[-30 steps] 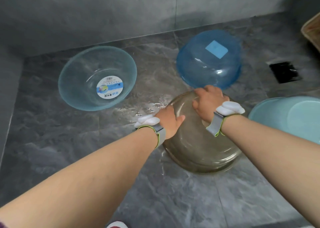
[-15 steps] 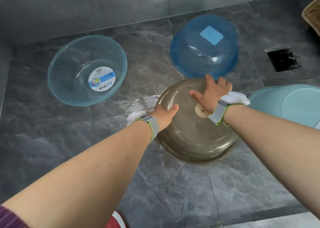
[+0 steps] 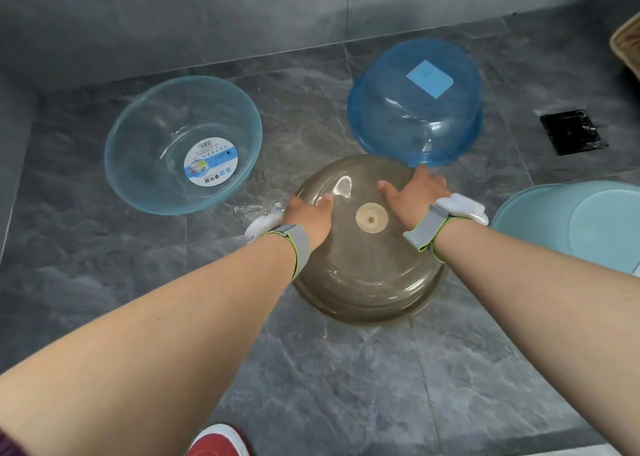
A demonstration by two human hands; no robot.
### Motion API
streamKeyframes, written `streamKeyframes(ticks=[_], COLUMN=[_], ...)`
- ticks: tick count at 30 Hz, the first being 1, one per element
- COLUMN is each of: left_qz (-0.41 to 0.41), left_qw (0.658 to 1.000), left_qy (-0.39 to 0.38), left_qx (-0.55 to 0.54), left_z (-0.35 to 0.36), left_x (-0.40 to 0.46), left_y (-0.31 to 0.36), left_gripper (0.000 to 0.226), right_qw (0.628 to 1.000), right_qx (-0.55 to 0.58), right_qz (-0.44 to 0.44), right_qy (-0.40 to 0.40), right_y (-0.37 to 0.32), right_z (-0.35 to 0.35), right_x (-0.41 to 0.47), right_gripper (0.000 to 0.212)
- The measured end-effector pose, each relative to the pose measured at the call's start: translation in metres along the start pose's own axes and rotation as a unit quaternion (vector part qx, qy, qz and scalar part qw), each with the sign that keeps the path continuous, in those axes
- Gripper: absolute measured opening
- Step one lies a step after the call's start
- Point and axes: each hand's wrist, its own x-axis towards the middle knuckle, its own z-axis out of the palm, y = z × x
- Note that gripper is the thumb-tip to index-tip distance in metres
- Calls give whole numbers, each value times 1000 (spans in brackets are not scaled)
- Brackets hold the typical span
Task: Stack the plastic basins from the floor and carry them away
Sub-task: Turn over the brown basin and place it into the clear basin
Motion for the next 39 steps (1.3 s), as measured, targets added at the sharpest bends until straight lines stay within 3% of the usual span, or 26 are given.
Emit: streamKeyframes(ticks=[6,15,22,26,31,35,39], left_qz=[6,156,79,28,4,16,-3], left_qw=[994,959,918,886,852,876,904], left_qy=[98,211,246,184,64,20,60], left_qx=[-55,-110,-301,-425,-519,-483,-422], left_z=[-35,-147,-240,-289,-325,-326,-315], left_x=[-11,-36,-39,-34,-33,-39,2], left_y=[36,88,90,74,50,38,19], left_gripper=[68,70,60,78,62,65,67], right_qw=[996,955,930,894,851,842,852], right_qx=[74,253,249,248,206,168,163], right_qz=[-14,-87,-236,-339,-428,-468,-463], right_qy=[55,129,128,158,225,210,180], right_y=[-35,-116,-173,-199,-220,-226,-221], right_z=[-31,-125,-147,-144,-128,-106,-86], right_x=[1,4,-21,-38,-45,-43,-45], right_gripper=[76,76,79,83,76,73,71])
